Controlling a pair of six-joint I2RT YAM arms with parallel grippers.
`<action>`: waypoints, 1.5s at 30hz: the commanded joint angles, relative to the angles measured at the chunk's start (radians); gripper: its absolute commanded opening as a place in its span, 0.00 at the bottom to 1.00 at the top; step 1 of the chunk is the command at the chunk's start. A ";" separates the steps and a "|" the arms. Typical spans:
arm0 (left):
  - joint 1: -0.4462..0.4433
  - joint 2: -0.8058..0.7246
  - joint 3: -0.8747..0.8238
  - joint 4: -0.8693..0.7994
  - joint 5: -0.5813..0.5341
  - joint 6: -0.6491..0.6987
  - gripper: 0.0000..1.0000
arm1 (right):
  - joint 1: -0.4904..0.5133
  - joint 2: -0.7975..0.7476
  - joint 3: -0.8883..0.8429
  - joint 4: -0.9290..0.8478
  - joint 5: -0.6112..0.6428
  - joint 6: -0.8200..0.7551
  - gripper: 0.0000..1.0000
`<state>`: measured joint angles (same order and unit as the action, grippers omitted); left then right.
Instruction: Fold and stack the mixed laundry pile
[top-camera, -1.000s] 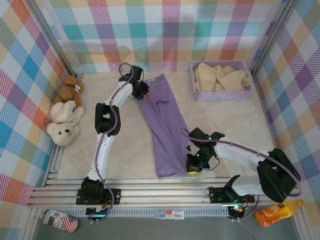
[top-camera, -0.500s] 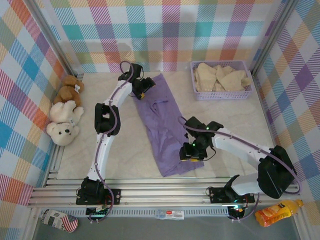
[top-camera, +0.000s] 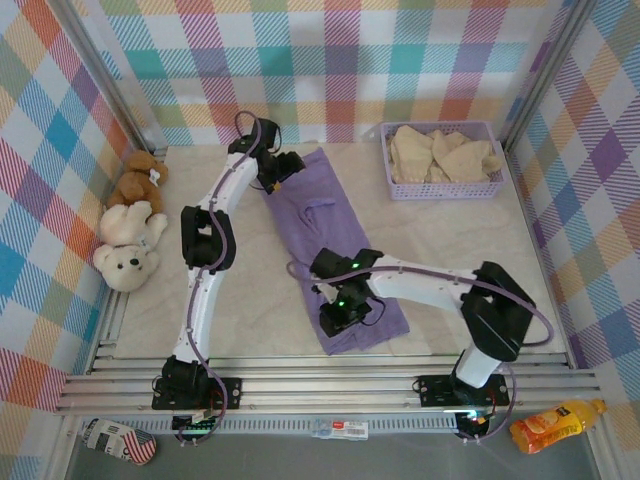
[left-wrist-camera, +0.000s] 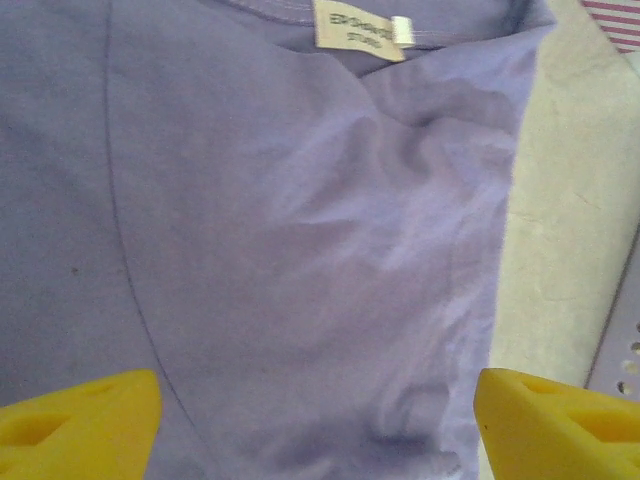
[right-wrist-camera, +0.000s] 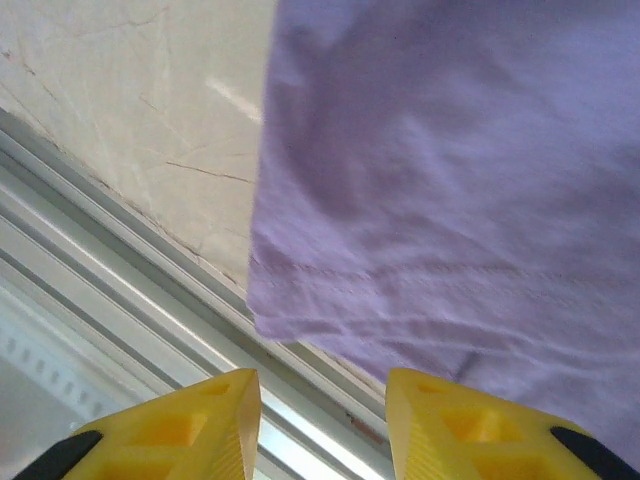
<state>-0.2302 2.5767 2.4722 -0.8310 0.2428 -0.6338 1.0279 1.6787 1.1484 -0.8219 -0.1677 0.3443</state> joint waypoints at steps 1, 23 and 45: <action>0.035 0.091 0.027 -0.002 0.000 0.001 0.81 | 0.050 0.063 0.045 0.029 0.051 -0.041 0.37; 0.040 0.134 -0.056 -0.001 -0.001 -0.054 0.80 | 0.106 0.174 0.011 0.079 0.160 0.078 0.07; 0.052 0.149 -0.026 0.011 0.002 -0.089 0.80 | 0.205 0.021 -0.011 -0.032 0.079 0.096 0.34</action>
<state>-0.1925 2.6526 2.4744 -0.7567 0.2543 -0.7177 1.2259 1.7092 1.1145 -0.8104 -0.0689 0.4389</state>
